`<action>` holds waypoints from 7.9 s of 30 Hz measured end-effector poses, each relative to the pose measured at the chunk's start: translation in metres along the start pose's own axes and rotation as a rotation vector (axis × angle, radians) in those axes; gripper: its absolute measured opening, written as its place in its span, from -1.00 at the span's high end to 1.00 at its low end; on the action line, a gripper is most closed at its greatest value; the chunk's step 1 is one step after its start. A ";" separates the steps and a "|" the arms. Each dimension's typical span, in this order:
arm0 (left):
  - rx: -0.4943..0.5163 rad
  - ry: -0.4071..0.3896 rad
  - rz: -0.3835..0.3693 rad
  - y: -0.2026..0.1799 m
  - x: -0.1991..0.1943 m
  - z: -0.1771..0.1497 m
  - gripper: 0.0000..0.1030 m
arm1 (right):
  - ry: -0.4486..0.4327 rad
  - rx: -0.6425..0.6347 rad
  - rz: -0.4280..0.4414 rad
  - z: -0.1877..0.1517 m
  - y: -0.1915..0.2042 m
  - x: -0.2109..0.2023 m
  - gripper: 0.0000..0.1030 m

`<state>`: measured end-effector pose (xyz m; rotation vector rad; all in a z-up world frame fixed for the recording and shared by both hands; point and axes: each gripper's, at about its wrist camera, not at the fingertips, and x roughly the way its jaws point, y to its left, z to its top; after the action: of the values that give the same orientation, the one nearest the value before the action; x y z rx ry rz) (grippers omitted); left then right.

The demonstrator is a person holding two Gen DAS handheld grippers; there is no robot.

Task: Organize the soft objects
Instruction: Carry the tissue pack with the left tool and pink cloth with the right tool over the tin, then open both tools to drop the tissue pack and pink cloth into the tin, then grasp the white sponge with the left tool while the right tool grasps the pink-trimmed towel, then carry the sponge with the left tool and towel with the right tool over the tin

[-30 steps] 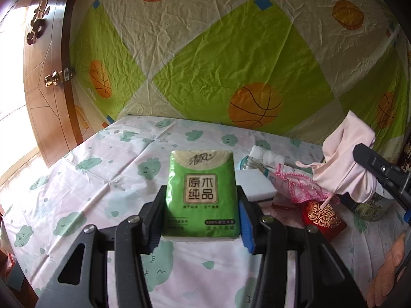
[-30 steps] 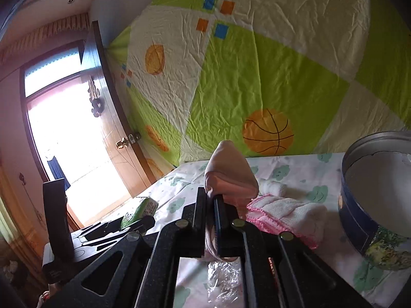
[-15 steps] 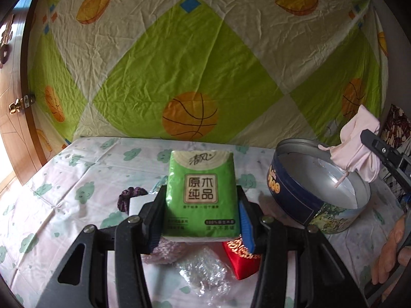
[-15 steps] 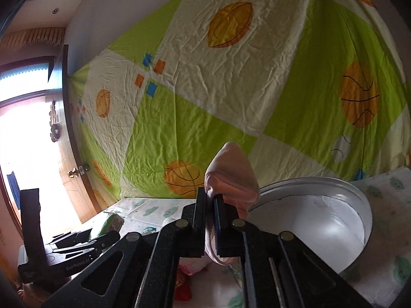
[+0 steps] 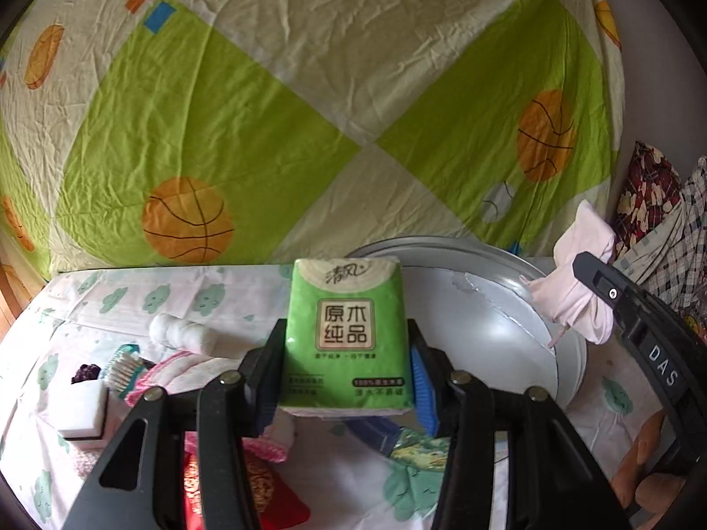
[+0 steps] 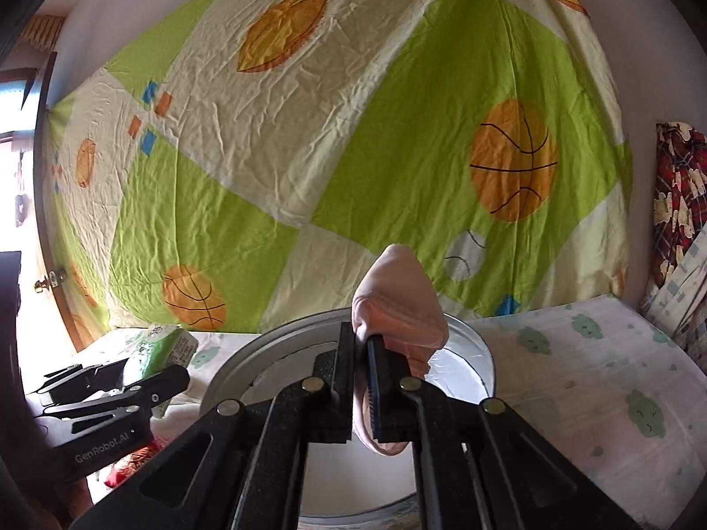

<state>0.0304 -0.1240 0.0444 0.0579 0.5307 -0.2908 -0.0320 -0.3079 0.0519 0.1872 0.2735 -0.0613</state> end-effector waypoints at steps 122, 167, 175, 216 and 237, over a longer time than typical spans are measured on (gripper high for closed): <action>-0.036 -0.081 0.273 0.132 -0.037 -0.057 -0.99 | -0.011 -0.071 0.036 -0.060 0.139 -0.037 -0.65; -0.147 0.017 0.243 0.217 -0.029 -0.058 -0.99 | 0.466 -0.023 0.269 -0.082 0.214 0.104 0.59; -0.159 0.111 0.234 0.216 -0.003 -0.058 -0.97 | 0.140 -0.076 0.288 -0.049 0.222 0.038 0.60; -0.289 -0.301 -0.342 0.209 -0.084 -0.046 -0.14 | -0.076 -0.095 0.111 -0.033 0.159 -0.011 0.60; -0.068 -0.253 -0.404 0.068 -0.057 -0.004 -0.14 | -0.085 -0.041 -0.058 -0.018 0.046 -0.019 0.60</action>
<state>0.0015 -0.0433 0.0680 -0.1525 0.2958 -0.6645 -0.0511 -0.2585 0.0487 0.1351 0.1947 -0.1204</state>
